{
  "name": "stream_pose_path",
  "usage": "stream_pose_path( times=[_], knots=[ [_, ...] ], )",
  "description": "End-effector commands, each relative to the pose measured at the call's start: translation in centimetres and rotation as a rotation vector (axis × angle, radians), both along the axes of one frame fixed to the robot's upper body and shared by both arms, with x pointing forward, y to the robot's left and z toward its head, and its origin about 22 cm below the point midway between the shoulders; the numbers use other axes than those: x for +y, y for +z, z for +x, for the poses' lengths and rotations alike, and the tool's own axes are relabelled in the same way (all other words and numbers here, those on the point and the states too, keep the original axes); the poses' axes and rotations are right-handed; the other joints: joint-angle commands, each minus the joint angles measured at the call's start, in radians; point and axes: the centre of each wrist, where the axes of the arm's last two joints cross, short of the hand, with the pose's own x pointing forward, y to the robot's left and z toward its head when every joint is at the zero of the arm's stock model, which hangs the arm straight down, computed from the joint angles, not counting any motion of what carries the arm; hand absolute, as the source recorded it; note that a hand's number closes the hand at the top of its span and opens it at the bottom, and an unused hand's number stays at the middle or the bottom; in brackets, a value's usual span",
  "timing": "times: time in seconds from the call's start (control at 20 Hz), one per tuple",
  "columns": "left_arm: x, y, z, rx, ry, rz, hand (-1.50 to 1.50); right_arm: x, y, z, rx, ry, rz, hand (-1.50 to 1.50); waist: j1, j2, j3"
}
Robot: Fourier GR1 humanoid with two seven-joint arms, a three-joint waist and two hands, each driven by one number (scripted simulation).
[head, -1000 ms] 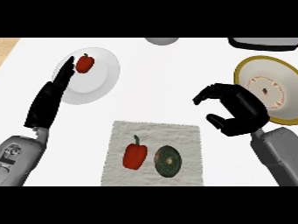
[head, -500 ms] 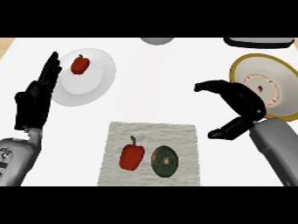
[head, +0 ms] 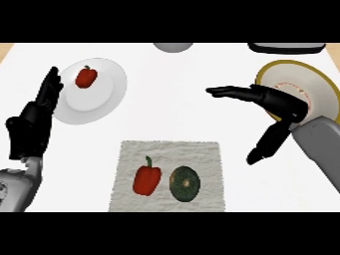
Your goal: Pick the squash from the placemat and place it in the bowl
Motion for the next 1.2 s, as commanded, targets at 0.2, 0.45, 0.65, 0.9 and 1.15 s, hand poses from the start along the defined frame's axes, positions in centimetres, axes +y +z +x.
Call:
stream_pose_path(
  times=[0.2,0.45,0.65,0.9,1.15],
  knots=[
    [0.8,0.4,0.9,-0.001,0.032,0.01,0.0,6.0,3.2,-1.7,-0.131,0.177,-0.343,-1.5,-0.023,-0.001,-0.001],
    [0.8,-0.2,0.5,0.0,0.022,0.01,0.0,10.0,2.2,-3.6,-0.135,0.245,-0.398,-1.5,-0.019,0.0,-0.001],
    [0.6,0.1,-0.8,0.007,0.018,0.001,0.0,11.2,2.9,-5.8,-0.13,0.302,-0.482,-1.5,-0.021,-0.002,-0.001],
    [-1.1,0.9,-0.5,0.003,0.018,0.011,0.0,11.4,1.5,-5.8,-0.165,0.285,-0.625,-1.5,-0.019,0.0,0.0],
    [0.5,0.6,0.5,-0.002,0.027,0.0,0.0,13.8,-1.1,-7.6,-0.192,0.257,-0.746,-1.5,-0.021,0.002,-0.001]
  ],
)
